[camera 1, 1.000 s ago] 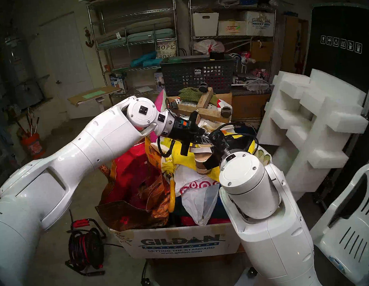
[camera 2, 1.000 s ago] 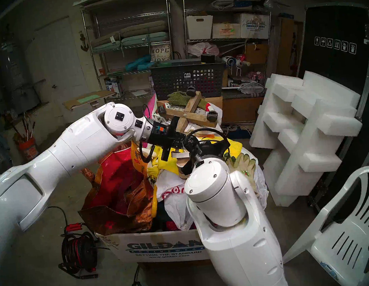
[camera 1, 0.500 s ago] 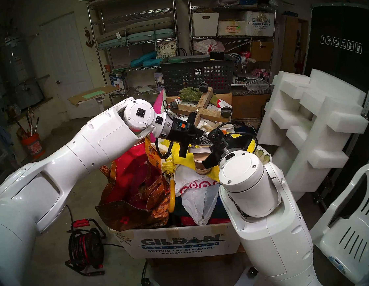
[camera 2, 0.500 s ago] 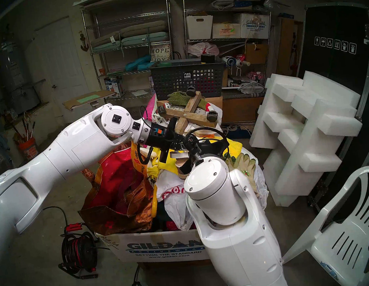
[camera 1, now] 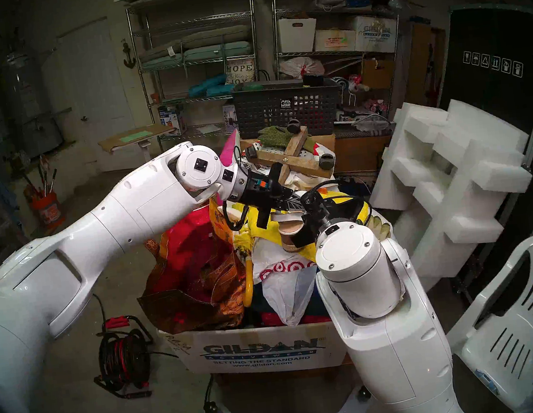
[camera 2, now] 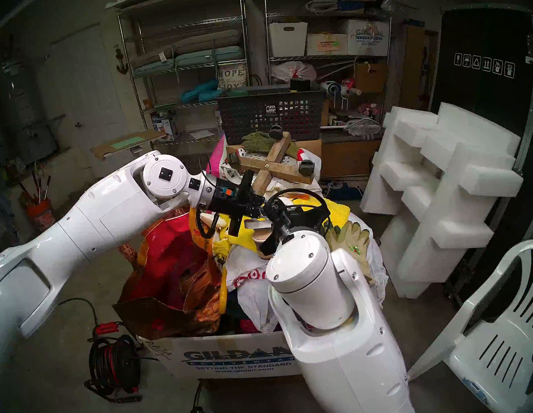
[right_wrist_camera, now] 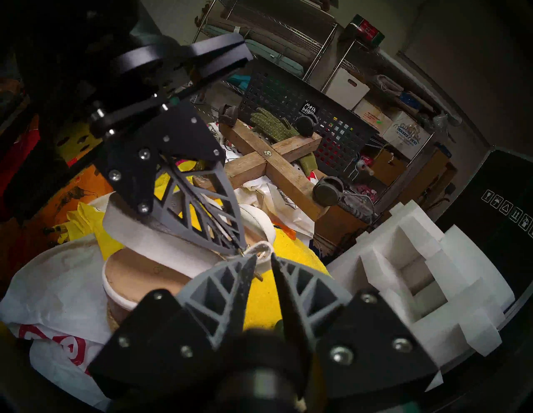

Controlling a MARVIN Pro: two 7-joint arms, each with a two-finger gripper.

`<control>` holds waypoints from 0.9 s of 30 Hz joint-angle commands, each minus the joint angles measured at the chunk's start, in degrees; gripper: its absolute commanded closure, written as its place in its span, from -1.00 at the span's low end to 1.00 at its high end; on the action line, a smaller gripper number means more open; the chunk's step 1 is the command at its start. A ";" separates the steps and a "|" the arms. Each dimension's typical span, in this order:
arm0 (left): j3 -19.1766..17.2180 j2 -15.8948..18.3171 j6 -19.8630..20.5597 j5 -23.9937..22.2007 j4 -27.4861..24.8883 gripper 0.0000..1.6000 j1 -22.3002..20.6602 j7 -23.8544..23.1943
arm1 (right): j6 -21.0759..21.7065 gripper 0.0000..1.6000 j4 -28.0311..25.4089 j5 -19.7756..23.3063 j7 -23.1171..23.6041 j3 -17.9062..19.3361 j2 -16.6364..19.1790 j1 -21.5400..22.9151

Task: Unbuckle a shoe

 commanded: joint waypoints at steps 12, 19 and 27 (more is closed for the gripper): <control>-0.43 1.01 -1.22 0.87 -2.01 1.00 -0.49 1.21 | -0.03 0.07 0.19 0.61 -1.97 0.08 -0.57 1.44; -0.40 1.41 -1.49 1.40 -2.60 1.00 -0.32 1.93 | -0.03 0.04 0.50 0.26 -1.37 0.24 -0.57 1.37; -0.29 1.67 -1.70 2.35 -2.99 1.00 -0.26 2.75 | -0.03 0.04 0.16 -0.80 0.15 0.61 -0.42 0.80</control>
